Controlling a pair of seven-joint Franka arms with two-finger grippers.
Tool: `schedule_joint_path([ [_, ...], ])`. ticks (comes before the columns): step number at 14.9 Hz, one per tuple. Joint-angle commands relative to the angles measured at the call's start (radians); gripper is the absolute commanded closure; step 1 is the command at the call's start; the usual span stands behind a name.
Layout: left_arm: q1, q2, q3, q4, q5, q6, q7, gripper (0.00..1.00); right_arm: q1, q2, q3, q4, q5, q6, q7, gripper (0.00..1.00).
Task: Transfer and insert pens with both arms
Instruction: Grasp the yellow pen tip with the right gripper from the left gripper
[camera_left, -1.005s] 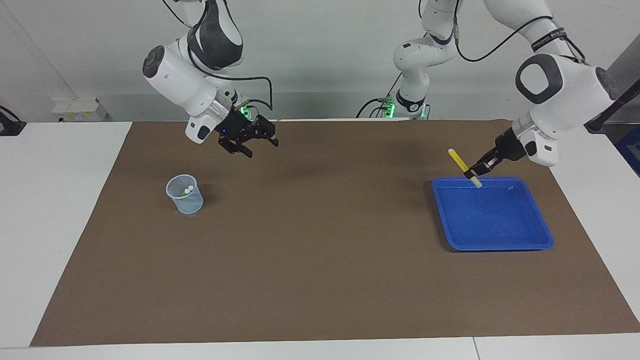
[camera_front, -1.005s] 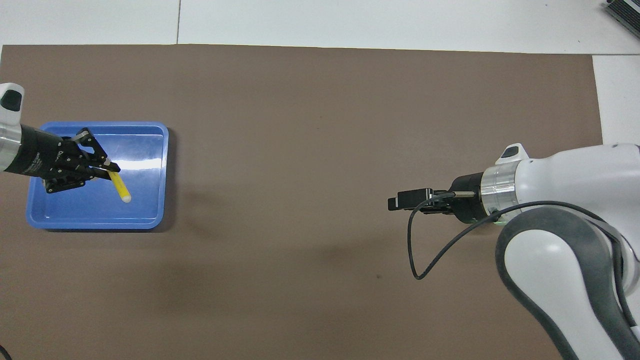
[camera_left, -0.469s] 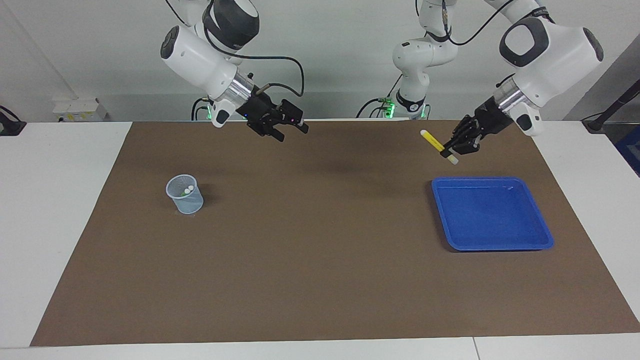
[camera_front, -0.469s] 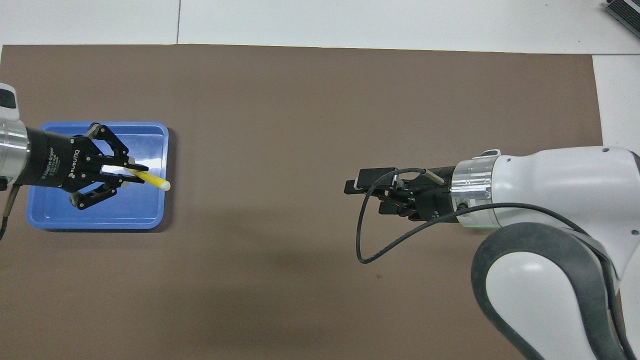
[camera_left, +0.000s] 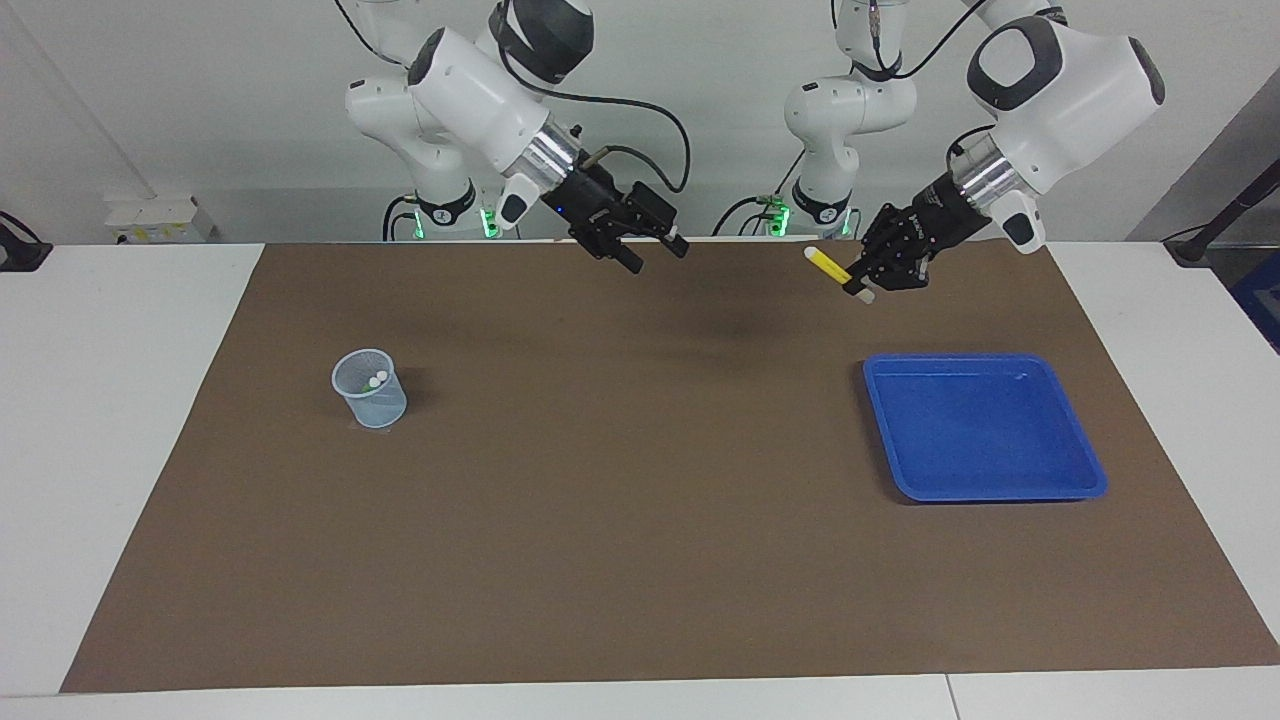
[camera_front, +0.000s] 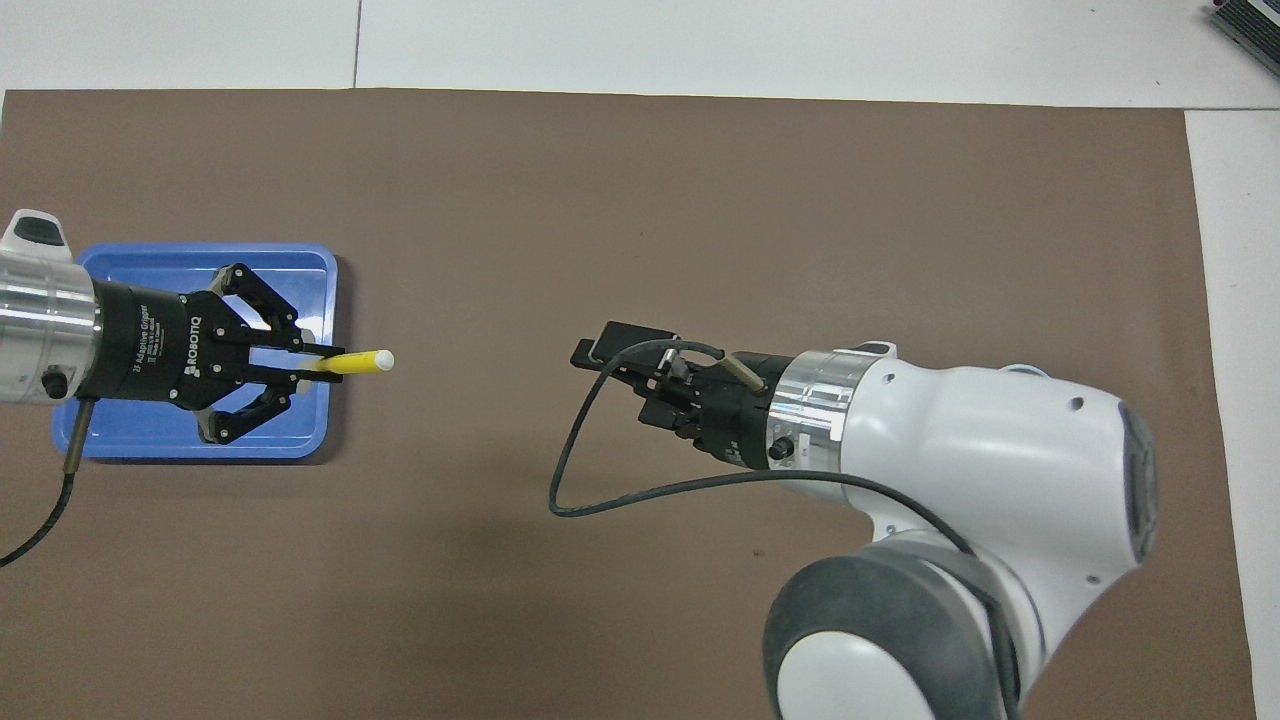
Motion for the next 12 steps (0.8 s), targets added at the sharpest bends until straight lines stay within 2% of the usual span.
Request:
schedule_joint_path([
  [1, -0.058, -0.078, 0.013, -0.113, -0.037, 0.094, -0.071, 1.00, 0.063, 0.029, 0.001, 0.031, 0.028, 0.101, 0.041, 0.00],
  [4, -0.081, -0.106, 0.013, -0.145, -0.037, 0.127, -0.110, 1.00, 0.129, 0.037, 0.003, 0.036, 0.023, 0.179, 0.030, 0.00],
  [8, -0.097, -0.127, 0.013, -0.146, -0.037, 0.125, -0.154, 1.00, 0.212, 0.116, 0.003, 0.114, 0.002, 0.242, 0.027, 0.00],
  [12, -0.104, -0.141, 0.013, -0.149, -0.037, 0.121, -0.165, 1.00, 0.241, 0.190, 0.004, 0.174, -0.100, 0.282, 0.024, 0.00],
])
